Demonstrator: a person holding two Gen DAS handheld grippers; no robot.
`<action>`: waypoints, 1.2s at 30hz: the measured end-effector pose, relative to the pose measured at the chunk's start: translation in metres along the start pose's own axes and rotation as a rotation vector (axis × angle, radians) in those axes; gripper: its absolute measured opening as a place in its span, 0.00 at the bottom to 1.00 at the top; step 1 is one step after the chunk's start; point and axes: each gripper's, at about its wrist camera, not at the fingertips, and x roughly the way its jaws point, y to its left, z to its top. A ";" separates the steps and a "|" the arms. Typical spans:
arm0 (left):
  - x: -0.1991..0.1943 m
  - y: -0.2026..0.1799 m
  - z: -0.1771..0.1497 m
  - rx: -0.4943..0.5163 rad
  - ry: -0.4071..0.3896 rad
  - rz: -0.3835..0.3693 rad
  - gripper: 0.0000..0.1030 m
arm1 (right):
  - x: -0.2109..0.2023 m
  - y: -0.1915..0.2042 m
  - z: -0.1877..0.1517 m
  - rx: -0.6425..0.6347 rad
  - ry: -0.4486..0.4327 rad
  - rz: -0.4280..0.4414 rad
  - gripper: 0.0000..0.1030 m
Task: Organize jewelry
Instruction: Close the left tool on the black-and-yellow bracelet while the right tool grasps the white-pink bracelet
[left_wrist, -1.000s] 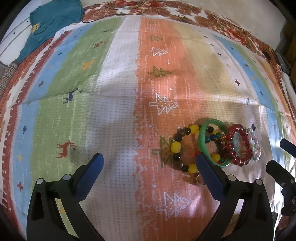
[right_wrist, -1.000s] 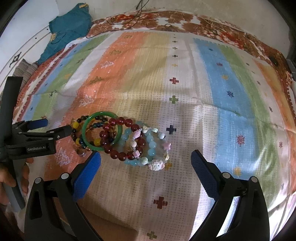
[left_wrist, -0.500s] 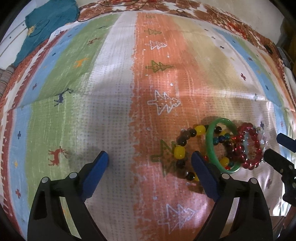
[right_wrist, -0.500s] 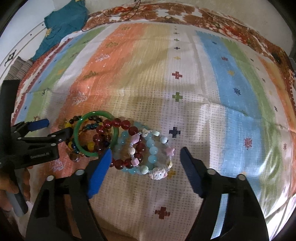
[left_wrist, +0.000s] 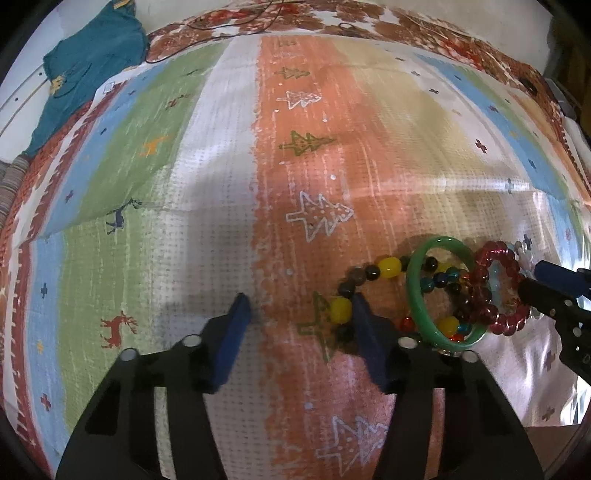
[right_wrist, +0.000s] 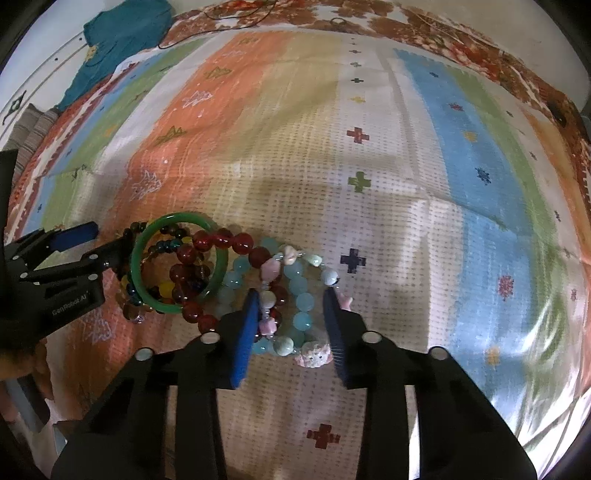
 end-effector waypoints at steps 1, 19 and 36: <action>0.000 -0.001 0.000 0.002 -0.001 0.000 0.44 | -0.001 0.000 0.000 0.000 0.000 0.001 0.27; -0.008 0.000 0.000 0.003 0.006 0.005 0.11 | -0.019 0.003 0.002 -0.017 -0.053 0.014 0.09; -0.060 -0.002 0.004 -0.016 -0.076 -0.022 0.11 | -0.054 -0.013 -0.005 0.013 -0.125 0.007 0.09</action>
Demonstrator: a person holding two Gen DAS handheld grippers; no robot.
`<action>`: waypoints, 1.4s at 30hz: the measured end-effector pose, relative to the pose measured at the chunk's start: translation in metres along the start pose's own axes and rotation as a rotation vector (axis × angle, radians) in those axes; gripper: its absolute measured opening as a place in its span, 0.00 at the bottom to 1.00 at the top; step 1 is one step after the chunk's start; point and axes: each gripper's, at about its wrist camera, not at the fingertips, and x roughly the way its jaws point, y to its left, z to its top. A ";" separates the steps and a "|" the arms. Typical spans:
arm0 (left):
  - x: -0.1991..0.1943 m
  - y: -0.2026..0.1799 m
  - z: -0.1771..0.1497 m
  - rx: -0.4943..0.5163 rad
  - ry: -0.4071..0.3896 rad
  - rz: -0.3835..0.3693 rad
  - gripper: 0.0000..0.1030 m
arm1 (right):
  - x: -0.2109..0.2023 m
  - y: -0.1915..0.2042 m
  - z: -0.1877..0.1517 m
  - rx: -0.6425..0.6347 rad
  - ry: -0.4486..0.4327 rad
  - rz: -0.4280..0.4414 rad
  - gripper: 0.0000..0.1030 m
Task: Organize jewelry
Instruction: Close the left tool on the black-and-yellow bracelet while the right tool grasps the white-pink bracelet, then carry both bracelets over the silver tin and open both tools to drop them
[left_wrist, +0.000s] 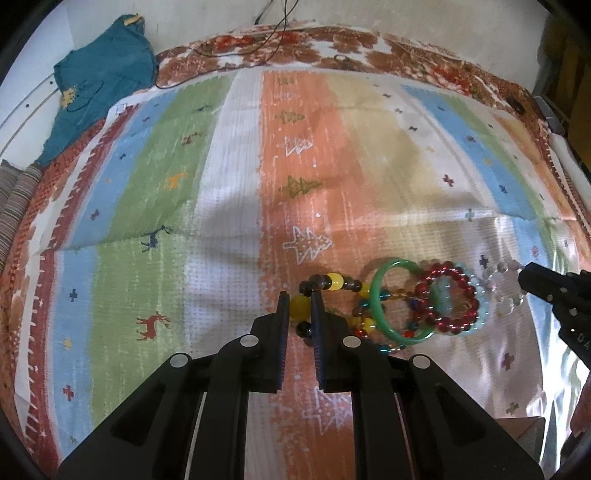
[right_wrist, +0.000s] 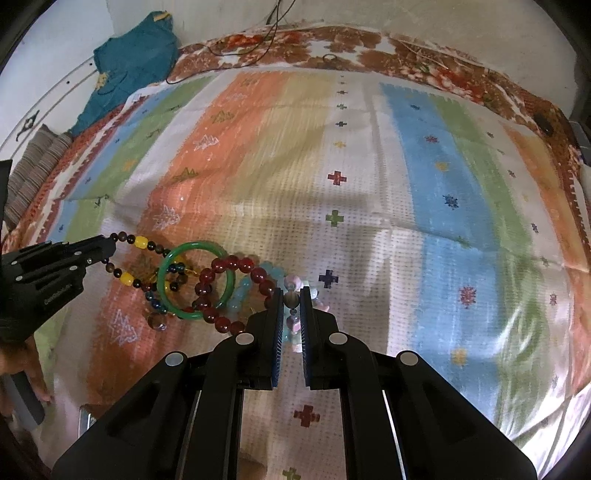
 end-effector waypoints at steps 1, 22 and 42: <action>-0.004 -0.001 0.001 0.000 -0.006 -0.002 0.11 | -0.002 0.000 0.000 0.001 -0.007 -0.003 0.09; -0.066 0.004 -0.013 -0.022 -0.074 -0.016 0.11 | -0.048 0.001 -0.015 0.002 -0.110 0.021 0.09; -0.131 -0.035 -0.033 0.043 -0.178 -0.089 0.11 | -0.103 0.000 -0.041 0.008 -0.187 0.078 0.09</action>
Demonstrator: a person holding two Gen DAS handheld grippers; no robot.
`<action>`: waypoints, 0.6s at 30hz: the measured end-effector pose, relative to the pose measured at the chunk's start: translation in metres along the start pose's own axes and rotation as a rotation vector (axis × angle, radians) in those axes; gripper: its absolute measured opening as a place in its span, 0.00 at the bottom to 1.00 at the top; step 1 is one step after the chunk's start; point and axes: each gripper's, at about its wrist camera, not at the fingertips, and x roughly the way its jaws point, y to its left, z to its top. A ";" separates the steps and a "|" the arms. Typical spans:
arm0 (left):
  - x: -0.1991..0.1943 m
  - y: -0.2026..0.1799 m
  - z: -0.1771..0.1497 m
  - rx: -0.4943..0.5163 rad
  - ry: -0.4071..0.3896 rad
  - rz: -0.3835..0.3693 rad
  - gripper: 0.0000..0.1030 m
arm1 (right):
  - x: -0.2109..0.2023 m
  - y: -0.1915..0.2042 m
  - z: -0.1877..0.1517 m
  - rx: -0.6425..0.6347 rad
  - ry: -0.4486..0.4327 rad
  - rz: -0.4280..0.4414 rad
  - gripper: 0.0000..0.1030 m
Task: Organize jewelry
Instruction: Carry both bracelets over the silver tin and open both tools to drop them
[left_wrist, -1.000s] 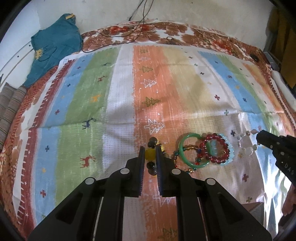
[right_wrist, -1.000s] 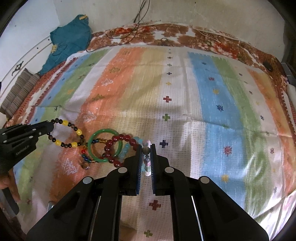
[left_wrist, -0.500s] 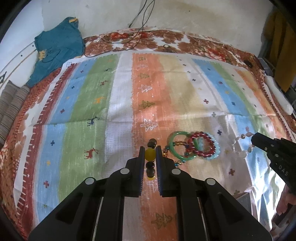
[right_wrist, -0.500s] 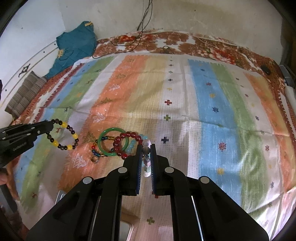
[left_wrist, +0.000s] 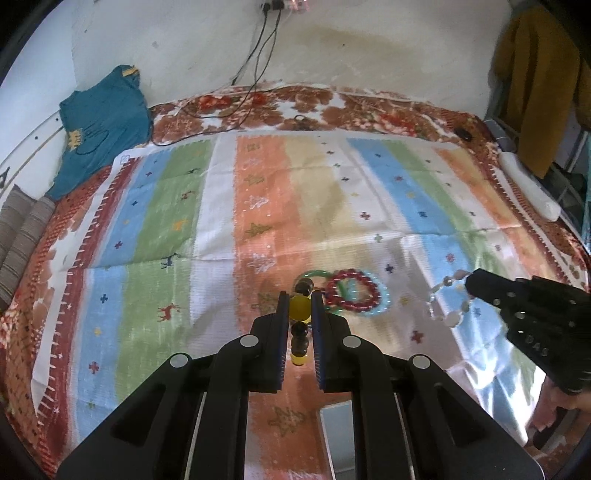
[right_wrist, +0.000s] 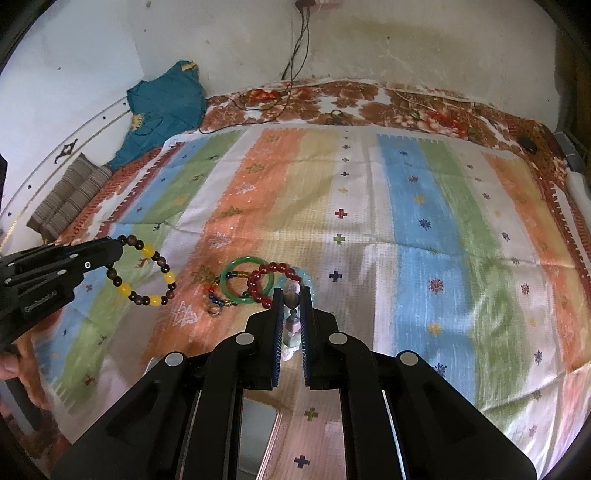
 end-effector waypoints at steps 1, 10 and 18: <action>-0.003 -0.002 -0.001 0.002 -0.006 -0.008 0.11 | -0.001 0.000 -0.001 -0.001 -0.003 0.001 0.09; -0.031 -0.012 -0.012 0.020 -0.053 -0.048 0.11 | -0.023 0.011 -0.013 -0.041 -0.033 0.026 0.09; -0.047 -0.026 -0.028 0.053 -0.061 -0.082 0.11 | -0.042 0.024 -0.029 -0.074 -0.047 0.046 0.09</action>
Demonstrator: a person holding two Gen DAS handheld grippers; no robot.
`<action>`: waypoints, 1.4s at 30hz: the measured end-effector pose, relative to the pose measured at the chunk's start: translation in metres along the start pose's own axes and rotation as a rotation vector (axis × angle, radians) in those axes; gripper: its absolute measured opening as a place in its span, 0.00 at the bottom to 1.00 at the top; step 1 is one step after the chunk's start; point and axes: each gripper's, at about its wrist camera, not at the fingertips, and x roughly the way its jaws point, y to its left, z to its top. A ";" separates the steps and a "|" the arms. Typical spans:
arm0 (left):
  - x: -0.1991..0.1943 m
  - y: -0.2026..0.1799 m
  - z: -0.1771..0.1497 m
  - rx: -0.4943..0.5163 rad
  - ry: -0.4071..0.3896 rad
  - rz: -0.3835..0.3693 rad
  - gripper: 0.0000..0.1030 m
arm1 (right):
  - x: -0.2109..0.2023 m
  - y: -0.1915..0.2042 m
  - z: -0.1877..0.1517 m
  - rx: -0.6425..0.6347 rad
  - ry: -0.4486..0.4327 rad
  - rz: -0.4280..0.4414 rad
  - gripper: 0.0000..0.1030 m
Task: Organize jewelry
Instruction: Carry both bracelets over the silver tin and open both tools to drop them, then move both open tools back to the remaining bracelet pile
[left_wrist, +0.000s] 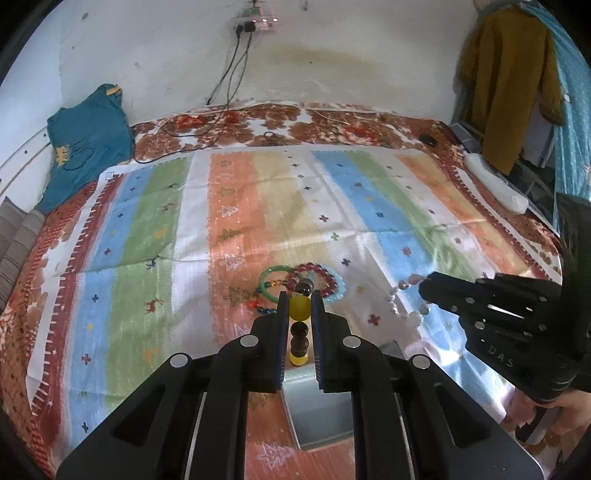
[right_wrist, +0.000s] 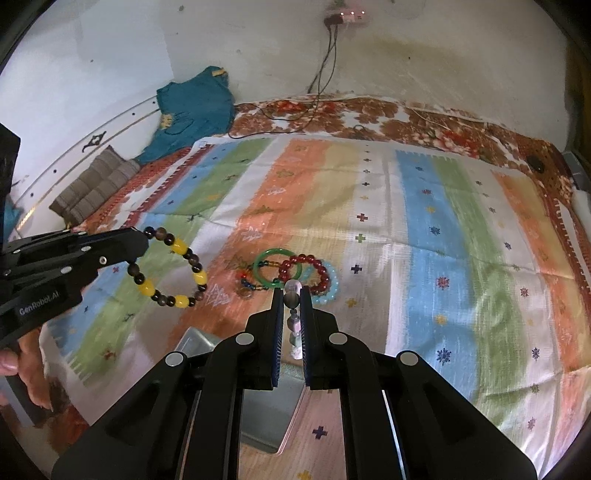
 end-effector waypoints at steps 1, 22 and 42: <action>-0.001 -0.003 -0.002 0.010 0.000 -0.003 0.11 | -0.001 0.001 -0.001 0.001 0.001 0.002 0.09; -0.022 -0.017 -0.030 0.025 0.000 -0.036 0.11 | -0.025 0.017 -0.032 -0.021 0.018 0.059 0.09; -0.010 0.007 -0.036 -0.075 0.053 0.030 0.43 | -0.012 0.003 -0.037 0.023 0.070 -0.024 0.37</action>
